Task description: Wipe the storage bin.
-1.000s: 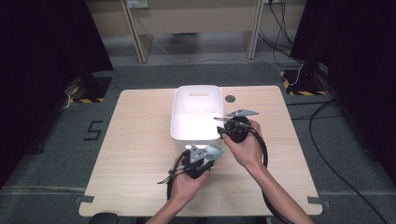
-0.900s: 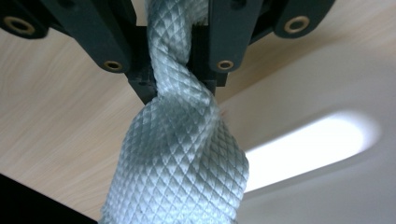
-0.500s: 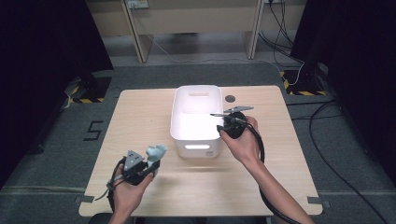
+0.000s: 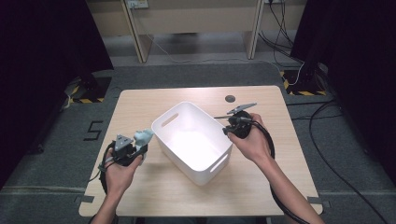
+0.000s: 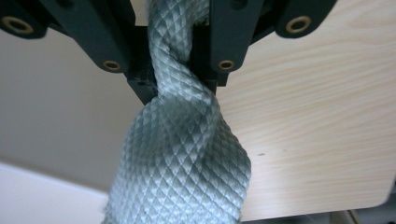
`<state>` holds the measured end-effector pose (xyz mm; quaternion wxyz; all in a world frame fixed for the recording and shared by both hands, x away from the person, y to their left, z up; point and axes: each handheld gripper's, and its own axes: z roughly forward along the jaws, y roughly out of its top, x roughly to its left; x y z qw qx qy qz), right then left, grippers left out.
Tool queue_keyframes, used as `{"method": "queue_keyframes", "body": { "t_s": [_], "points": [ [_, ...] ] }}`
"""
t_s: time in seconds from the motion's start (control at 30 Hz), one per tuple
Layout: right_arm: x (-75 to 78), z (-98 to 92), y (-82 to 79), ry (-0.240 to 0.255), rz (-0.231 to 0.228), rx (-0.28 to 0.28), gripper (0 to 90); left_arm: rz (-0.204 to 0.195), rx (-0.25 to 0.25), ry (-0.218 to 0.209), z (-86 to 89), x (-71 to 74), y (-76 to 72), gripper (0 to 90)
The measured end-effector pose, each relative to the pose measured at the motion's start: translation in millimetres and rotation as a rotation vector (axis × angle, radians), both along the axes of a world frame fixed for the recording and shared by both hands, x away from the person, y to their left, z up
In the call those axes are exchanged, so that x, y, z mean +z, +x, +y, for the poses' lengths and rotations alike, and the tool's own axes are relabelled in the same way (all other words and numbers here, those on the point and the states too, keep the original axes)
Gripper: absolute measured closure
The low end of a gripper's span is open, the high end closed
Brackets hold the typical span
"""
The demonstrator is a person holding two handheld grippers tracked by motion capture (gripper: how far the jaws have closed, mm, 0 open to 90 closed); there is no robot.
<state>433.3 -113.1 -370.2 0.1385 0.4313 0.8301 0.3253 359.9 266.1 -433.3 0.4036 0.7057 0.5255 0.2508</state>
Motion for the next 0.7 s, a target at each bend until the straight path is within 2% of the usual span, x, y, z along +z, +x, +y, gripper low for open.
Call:
{"method": "queue_keyframes", "body": {
  "t_s": [0.03,0.1,0.13,0.3,0.33,0.43,0.5,0.53,0.57,0.6,0.63,0.7],
  "points": [
    [3.0,-2.4,-3.9,0.017,-0.022,-0.002,71.9,-0.001,0.01,0.003,2.6,0.7,3.1,75.8],
    [5.4,-4.1,-7.0,0.017,-0.039,-0.003,70.3,0.0,0.025,0.004,6.5,1.9,9.8,75.8],
    [10.6,-11.8,-13.9,0.036,-0.073,-0.023,69.4,-0.001,0.032,0.008,8.0,2.2,13.5,75.8],
    [10.4,-31.5,-21.8,0.073,-0.105,-0.071,72.6,0.007,0.063,0.032,16.8,0.6,32.5,76.1],
    [8.9,-38.6,-25.8,0.087,-0.098,-0.083,76.4,0.008,0.07,0.034,18.3,0.0,35.5,76.2],
    [6.9,-45.1,-29.9,0.082,-0.093,-0.095,80.7,0.009,0.076,0.057,20.0,-0.4,42.1,76.3],
    [2.5,-48.3,-33.4,0.073,-0.059,-0.093,82.9,0.009,0.07,0.066,18.7,0.0,45.7,76.4],
    [-4.4,-47.1,-38.6,0.068,-0.023,-0.077,83.9,0.009,0.07,0.068,18.1,0.3,47.6,76.5],
    [-4.4,-47.1,-38.6,0.068,-0.023,-0.077,83.9,0.008,0.069,0.07,17.5,0.1,49.2,76.5],
    [-11.3,-43.7,-44.8,0.062,-0.006,-0.057,84.7,0.004,0.049,0.086,15.0,-0.1,52.2,76.6],
    [-11.3,-43.7,-44.8,0.062,-0.006,-0.057,84.7,0.004,0.049,0.086,15.0,-0.1,52.2,76.6],
    [-17.2,-39.2,-51.6,0.063,-0.005,-0.04,85.4,-0.002,0.011,0.114,9.1,-0.3,53.5,76.7]
  ]
}}
